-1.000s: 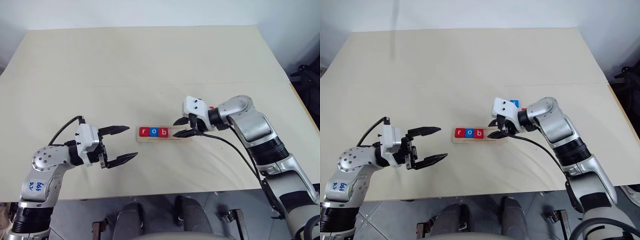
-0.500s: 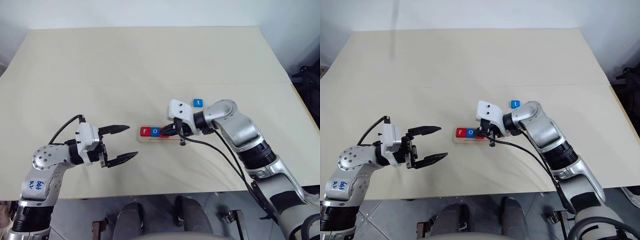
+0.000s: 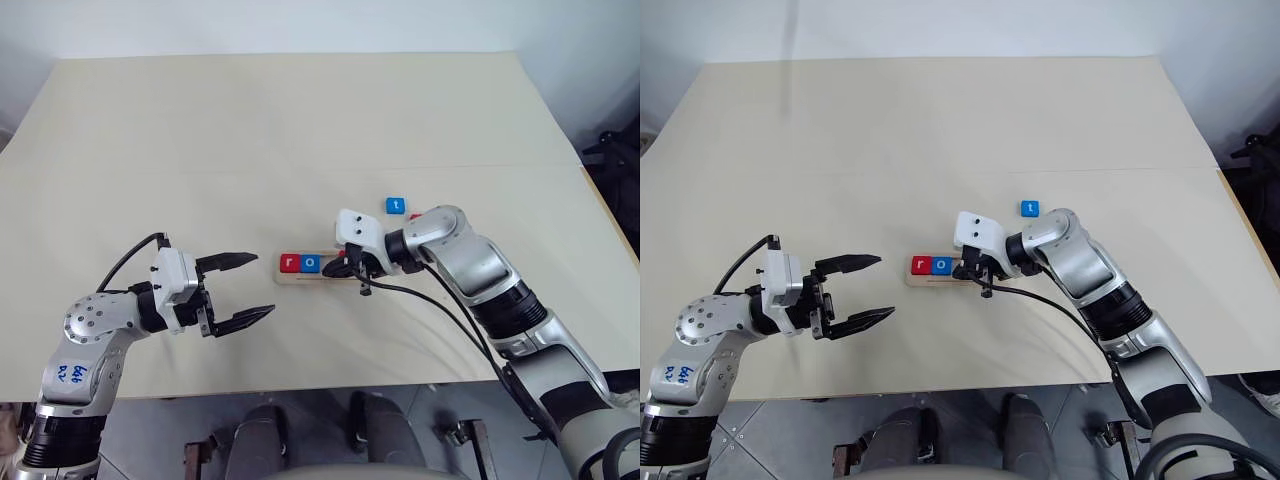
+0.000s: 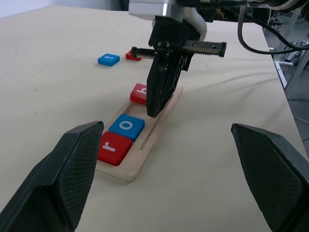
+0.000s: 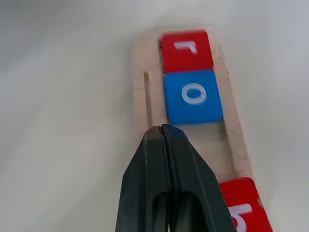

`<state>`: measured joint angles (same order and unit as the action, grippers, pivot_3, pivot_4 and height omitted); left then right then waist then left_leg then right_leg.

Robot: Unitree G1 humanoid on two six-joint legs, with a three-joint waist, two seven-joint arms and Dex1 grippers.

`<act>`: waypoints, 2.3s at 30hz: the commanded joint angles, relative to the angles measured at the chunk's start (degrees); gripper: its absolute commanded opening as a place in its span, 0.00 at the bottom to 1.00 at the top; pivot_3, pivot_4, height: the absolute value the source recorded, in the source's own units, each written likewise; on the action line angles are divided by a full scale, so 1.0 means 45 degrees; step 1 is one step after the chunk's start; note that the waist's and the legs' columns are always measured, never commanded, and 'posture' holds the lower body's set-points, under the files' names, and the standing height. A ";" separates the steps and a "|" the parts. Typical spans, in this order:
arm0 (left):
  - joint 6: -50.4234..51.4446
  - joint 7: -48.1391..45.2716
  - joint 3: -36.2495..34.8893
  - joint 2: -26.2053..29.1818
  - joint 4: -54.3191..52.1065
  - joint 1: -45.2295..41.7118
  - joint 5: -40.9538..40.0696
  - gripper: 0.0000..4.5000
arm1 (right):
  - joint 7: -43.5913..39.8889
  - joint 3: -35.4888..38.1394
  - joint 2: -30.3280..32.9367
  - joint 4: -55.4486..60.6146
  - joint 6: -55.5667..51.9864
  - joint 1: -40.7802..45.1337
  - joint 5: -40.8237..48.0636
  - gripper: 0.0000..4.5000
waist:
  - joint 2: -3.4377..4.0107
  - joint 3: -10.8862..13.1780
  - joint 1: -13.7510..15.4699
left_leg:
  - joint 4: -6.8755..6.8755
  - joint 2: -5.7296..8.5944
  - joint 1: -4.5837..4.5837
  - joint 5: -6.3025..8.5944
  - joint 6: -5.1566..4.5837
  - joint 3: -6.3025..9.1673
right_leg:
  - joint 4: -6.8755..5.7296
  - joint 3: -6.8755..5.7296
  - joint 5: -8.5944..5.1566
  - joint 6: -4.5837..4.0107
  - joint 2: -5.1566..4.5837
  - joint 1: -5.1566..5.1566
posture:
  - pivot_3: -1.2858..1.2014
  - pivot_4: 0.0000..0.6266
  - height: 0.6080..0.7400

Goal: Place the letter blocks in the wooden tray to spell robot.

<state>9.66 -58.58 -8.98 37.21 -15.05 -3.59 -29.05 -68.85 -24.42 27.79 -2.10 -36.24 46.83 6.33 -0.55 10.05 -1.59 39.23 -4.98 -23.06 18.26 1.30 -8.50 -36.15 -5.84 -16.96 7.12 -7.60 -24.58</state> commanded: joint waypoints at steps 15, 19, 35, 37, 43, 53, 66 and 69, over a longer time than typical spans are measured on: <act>-0.0616 -0.0272 -0.0252 0.0030 0.0120 0.0267 -0.0101 1.00 | 0.0256 0.1102 0.1881 -0.1849 0.1490 0.0056 -0.0578 0.01 | -0.0003 -0.0001 -0.0026 | -0.0006 0.0000 0.0002 0.0000 0.0000 -0.0006 | 0.0007 0.0001 0.0000 -0.0001 0.0000 -0.0001 | 0.52 0.24 1.00; -0.0609 -0.0283 -0.0253 0.0070 0.0135 0.0255 -0.0114 1.00 | 0.0184 0.0975 0.1578 -0.1640 0.1405 -0.0108 -0.0547 0.01 | -0.0003 -0.0001 -0.0005 | -0.0005 0.0000 0.0002 0.0000 0.0000 -0.0007 | 0.0011 0.0001 0.0000 0.0000 -0.0001 0.0001 | 0.52 0.24 1.00; -0.0476 -0.0009 -0.0318 0.0091 -0.0109 0.0319 -0.0155 1.00 | 0.0062 0.0523 0.0730 -0.0856 0.0874 -0.0162 -0.0485 0.01 | -0.0002 -0.0002 -0.0005 | -0.0004 0.0000 0.0001 0.0000 0.0000 -0.0005 | 0.0009 0.0001 0.0001 0.0000 -0.0001 0.0001 | 0.52 0.24 1.00; -0.0535 -0.0033 -0.0332 0.0076 -0.0069 0.0360 -0.0149 1.00 | 0.0090 0.0492 0.0642 -0.0884 0.0875 -0.0139 -0.0528 0.01 | -0.0002 -0.0002 -0.0005 | -0.0004 0.0000 0.0001 0.0000 0.0000 -0.0005 | 0.0008 0.0001 0.0001 0.0000 -0.0001 0.0001 | 0.52 0.24 1.00; -0.1068 -0.0267 -0.0336 -0.0037 0.0305 0.0690 -0.0052 1.00 | 0.0191 0.0564 0.0383 -0.0879 0.0903 -0.0117 -0.0477 0.01 | -0.0002 -0.0002 -0.0008 | -0.0004 0.0000 0.0001 0.0000 0.0000 -0.0005 | 0.0008 0.0000 0.0001 0.0000 0.0000 0.0001 | 0.52 0.24 1.00; -0.1491 -0.0764 0.0104 -0.0158 0.1369 0.0020 0.0037 1.00 | 0.0559 0.3135 0.1245 0.0565 0.1824 -0.1643 0.0956 0.01 | -0.0004 -0.0002 0.0125 | -0.0002 0.0001 -0.0002 0.0000 -0.0001 -0.0002 | 0.0013 -0.0002 0.0001 0.0001 -0.0002 0.0005 | 0.52 0.24 1.00; -0.1662 -0.1413 0.0347 -0.0142 0.2803 -0.1110 0.0195 1.00 | 0.2482 0.9819 0.2198 0.2922 0.3606 -0.9271 0.3451 0.66 | -0.0015 -0.0010 0.0309 | -0.0002 0.0005 0.0021 0.0000 -0.0001 -0.0008 | 0.0019 0.0003 0.0006 0.0001 0.0002 0.0018 | 0.52 0.24 1.00; -0.1604 -0.1373 0.0422 -0.0155 0.2847 -0.1422 0.0240 1.00 | 0.3025 1.0725 0.1979 0.3138 0.4126 -1.0666 0.3563 0.89 | -0.0015 -0.0011 0.0354 | -0.0003 0.0005 0.0030 0.0000 -0.0001 -0.0003 | 0.0021 0.0003 0.0006 0.0001 0.0003 0.0028 | 0.52 0.24 1.00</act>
<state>2.86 -64.61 -6.69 36.47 -1.46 -9.20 -27.90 -56.66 20.64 37.24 10.02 -19.68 0.19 20.98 -0.62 10.00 0.01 39.22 -4.96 -22.92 18.26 1.29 -8.51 -36.05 -5.82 -16.93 7.12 -7.59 -24.45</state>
